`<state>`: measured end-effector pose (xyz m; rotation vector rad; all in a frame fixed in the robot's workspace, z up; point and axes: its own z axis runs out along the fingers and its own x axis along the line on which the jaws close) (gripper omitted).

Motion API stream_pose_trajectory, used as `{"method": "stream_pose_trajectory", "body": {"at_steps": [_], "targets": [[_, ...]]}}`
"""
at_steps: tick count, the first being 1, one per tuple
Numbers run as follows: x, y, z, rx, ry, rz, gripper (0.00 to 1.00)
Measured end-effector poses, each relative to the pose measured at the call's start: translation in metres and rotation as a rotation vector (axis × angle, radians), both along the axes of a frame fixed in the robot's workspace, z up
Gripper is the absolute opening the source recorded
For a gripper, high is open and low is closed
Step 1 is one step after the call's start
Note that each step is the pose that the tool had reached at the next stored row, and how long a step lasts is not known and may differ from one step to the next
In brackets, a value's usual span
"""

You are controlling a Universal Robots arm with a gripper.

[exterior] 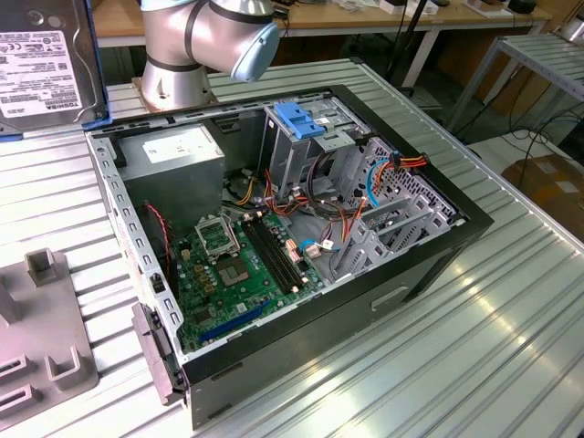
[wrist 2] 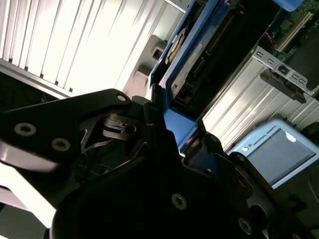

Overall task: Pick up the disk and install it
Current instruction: 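Pick up the disk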

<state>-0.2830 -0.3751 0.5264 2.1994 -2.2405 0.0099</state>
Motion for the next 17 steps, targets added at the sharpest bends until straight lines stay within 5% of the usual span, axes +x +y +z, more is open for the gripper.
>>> {"method": "stream_pose_trajectory", "body": {"at_steps": [17], "targets": [[0.0594, 0.0, -0.0014, 0.0, -0.0001, 0.0, 0.37]]}}
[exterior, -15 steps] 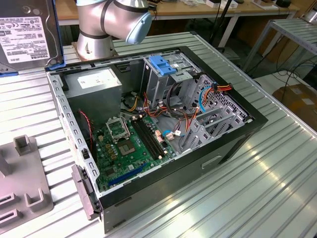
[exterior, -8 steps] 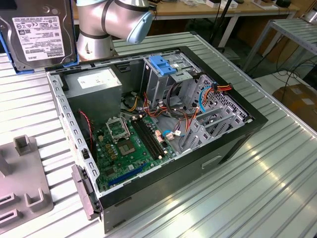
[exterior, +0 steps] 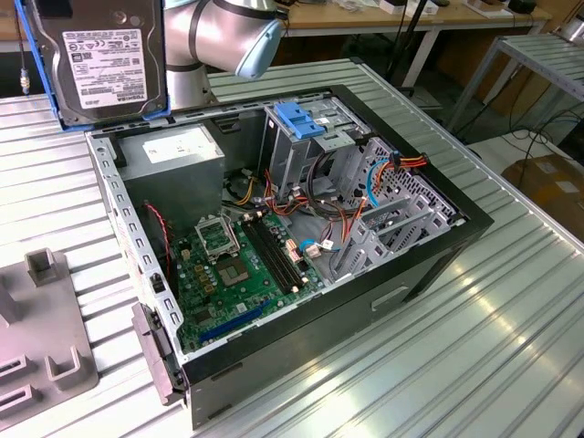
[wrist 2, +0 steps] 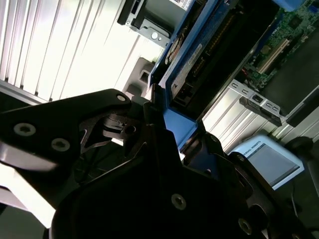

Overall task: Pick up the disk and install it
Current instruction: 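Pick up the disk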

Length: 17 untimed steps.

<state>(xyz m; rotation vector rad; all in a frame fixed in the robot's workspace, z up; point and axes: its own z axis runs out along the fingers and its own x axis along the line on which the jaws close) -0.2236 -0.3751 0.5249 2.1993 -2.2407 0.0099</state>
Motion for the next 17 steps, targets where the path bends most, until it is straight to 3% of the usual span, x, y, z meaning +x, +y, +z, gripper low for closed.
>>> {"method": "stream_pose_trajectory", "body": {"at_steps": [12, 17], "targets": [[0.0386, -0.0002, -0.0017, -0.0001, 0.0, 0.0, 0.37], [0.0404, -0.0083, -0.0047, -0.0025, -0.0022, 0.0, 0.37]]}}
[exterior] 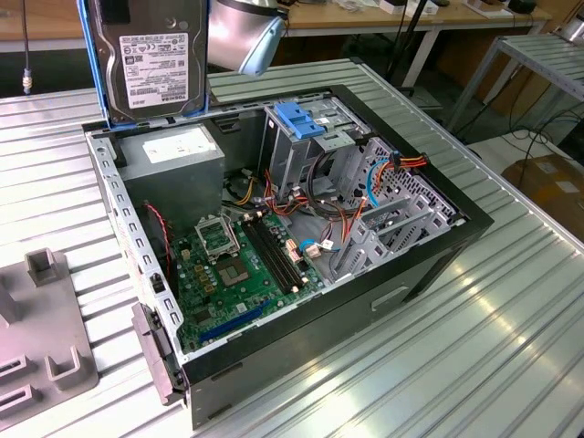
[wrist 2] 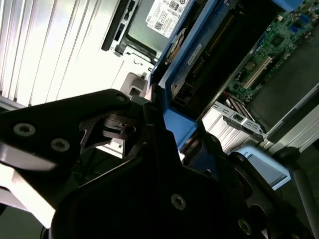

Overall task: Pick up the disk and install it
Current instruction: 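Pick up the disk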

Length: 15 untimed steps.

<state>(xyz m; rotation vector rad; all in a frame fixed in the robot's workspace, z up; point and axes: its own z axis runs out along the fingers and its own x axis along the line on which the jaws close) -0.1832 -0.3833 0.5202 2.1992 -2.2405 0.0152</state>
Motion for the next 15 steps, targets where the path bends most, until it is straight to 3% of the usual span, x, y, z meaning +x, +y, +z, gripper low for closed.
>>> {"method": "stream_pose_trajectory", "body": {"at_steps": [3, 5, 11, 13, 15], "targets": [[0.0047, -0.0088, -0.0034, -0.0004, -0.0004, 0.0, 0.37], [0.0139, -0.0114, -0.0041, -0.0007, -0.0002, 0.0, 0.37], [0.055, -0.0117, -0.0065, -0.0007, -0.0001, 0.0, 0.37], [0.0621, -0.0117, -0.007, -0.0007, -0.0001, 0.0, 0.37], [0.0639, -0.0121, -0.0072, -0.0023, -0.0002, 0.0, 0.37]]}}
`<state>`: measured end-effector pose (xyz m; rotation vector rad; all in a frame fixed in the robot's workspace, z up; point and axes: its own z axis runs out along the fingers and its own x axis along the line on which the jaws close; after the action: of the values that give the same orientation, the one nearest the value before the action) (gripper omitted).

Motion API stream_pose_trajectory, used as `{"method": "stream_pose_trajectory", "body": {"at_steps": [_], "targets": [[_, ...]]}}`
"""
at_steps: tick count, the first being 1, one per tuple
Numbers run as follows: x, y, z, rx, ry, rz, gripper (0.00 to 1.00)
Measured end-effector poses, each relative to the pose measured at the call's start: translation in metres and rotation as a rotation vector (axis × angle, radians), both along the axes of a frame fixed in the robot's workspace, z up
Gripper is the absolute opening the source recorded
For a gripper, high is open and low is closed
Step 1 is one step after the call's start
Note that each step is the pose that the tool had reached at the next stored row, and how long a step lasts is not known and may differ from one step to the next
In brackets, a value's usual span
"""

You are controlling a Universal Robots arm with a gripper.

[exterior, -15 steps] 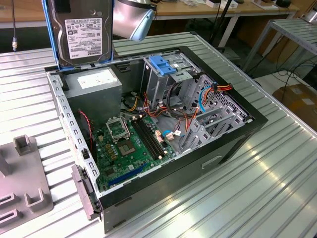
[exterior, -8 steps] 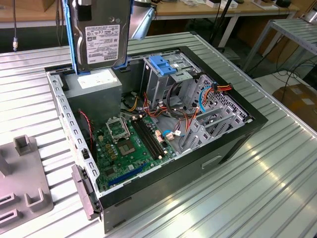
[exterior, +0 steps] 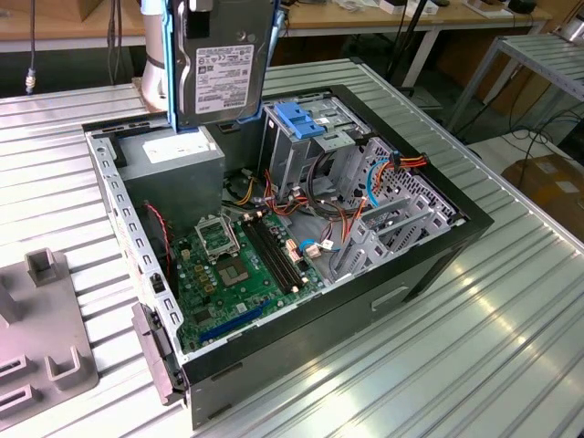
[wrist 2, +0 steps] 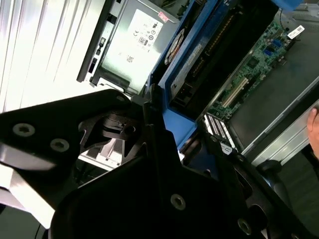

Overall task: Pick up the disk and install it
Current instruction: 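Pick up the disk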

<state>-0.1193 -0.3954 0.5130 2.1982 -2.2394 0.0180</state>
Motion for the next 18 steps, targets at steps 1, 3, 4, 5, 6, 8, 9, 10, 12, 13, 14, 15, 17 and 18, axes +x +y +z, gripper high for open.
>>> {"method": "stream_pose_trajectory", "body": {"at_steps": [1, 3, 4, 5, 6, 8, 9, 10, 12, 13, 14, 15, 17, 18], "targets": [[0.0004, -0.0005, 0.0, -0.001, 0.0001, 0.0, 0.37], [0.0011, -0.0021, -0.0004, -0.0027, 0.0001, 0.0, 0.37], [0.0017, -0.0035, -0.0007, -0.0038, 0.0001, 0.0, 0.37], [0.0022, -0.0048, -0.001, -0.0043, 0.0001, 0.0, 0.37], [0.0033, -0.0081, -0.0015, -0.0054, 0.0001, 0.0, 0.37], [0.0042, -0.0117, -0.0019, -0.0066, 0.0, 0.0, 0.37], [0.0049, -0.0137, -0.0022, -0.0076, 0.0001, 0.0, 0.37], [0.0054, -0.0153, -0.0024, -0.0083, 0.0001, 0.0, 0.37], [0.0064, -0.0179, -0.0029, -0.0103, 0.0, 0.0, 0.37], [0.007, -0.0196, -0.0031, -0.0116, 0.0001, 0.0, 0.37], [0.0074, -0.0208, -0.0033, -0.0125, 0.0, 0.0, 0.37], [0.008, -0.0222, -0.0036, -0.0135, 0.0001, 0.0, 0.37], [0.0088, -0.0245, -0.004, -0.0155, 0.0, 0.0, 0.37], [0.0088, -0.0246, -0.004, -0.0159, 0.0, 0.0, 0.37]]}}
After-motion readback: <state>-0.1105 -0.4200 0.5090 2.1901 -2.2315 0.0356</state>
